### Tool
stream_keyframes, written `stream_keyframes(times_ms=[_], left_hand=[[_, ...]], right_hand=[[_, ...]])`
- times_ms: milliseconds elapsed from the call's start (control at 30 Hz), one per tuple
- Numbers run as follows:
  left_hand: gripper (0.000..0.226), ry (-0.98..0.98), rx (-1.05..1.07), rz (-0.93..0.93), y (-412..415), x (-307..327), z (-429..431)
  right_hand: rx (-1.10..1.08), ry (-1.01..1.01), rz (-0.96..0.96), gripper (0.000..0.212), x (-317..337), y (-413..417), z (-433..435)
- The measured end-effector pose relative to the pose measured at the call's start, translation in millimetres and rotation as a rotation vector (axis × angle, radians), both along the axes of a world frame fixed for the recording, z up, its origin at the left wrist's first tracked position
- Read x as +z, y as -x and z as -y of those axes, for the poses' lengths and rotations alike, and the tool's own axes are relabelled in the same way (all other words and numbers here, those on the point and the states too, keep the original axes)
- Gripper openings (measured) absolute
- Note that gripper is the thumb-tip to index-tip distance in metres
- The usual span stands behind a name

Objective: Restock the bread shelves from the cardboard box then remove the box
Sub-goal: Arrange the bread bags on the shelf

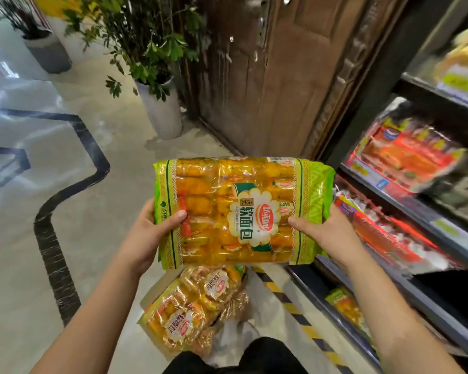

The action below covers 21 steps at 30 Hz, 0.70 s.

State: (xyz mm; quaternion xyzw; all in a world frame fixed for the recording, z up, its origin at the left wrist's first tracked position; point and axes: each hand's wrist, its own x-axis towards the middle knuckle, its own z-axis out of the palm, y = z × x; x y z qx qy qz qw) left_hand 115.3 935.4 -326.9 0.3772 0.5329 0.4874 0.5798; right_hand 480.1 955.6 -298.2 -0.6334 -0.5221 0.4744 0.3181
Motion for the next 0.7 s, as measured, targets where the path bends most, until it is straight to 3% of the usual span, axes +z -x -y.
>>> stream_keyframes(times_ms=[100, 433, 600, 700], left_hand=[[0.072, -0.023, -0.151, 0.014, -9, 0, -9], [0.055, -0.009, -0.608, 0.047, -95, -4, 12], [0.078, 0.019, -0.804, 0.041, -158, -5, 48], [0.073, 0.015, -0.875, 0.025, -195, -7, 77]], right_hand=[[-0.126, -0.041, 0.008, 0.046, 8, -6, 44], [-0.606, -0.016, 0.037, 0.043, 13, -34, 215], [-0.817, 0.019, 0.025, 0.044, 18, -60, 303], [-0.903, 0.004, -0.006, 0.036, 15, -77, 353]])
